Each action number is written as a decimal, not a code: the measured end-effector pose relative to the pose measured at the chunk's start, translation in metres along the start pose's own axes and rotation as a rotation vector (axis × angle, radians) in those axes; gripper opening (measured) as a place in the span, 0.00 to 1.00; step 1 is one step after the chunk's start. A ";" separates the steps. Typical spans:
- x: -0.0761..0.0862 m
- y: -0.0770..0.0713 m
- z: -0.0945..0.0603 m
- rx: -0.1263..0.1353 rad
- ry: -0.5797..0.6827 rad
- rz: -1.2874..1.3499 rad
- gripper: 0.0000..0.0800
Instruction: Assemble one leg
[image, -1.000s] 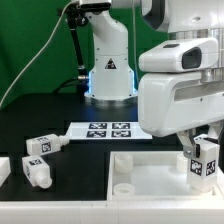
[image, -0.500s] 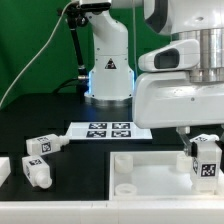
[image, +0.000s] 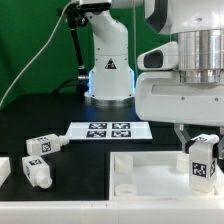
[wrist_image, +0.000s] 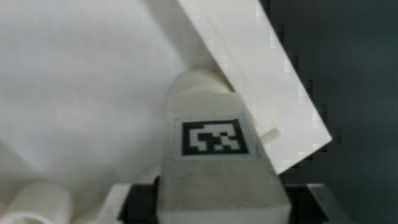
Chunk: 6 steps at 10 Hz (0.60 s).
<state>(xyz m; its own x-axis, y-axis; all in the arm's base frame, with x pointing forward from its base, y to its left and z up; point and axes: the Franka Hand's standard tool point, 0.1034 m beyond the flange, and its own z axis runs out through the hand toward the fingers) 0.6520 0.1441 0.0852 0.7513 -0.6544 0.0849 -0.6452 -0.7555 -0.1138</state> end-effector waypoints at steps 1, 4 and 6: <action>-0.003 -0.001 0.000 -0.011 -0.002 0.083 0.36; -0.005 -0.001 0.000 -0.014 -0.009 0.095 0.45; -0.005 -0.001 0.000 -0.014 -0.008 0.006 0.64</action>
Offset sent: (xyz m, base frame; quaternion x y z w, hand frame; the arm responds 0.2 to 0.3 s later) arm 0.0000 0.0000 0.0000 0.0000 0.0000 0.0000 1.0000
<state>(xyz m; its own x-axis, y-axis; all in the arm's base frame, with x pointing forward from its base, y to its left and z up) 0.6488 0.1479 0.0847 0.7485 -0.6587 0.0760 -0.6515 -0.7519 -0.1007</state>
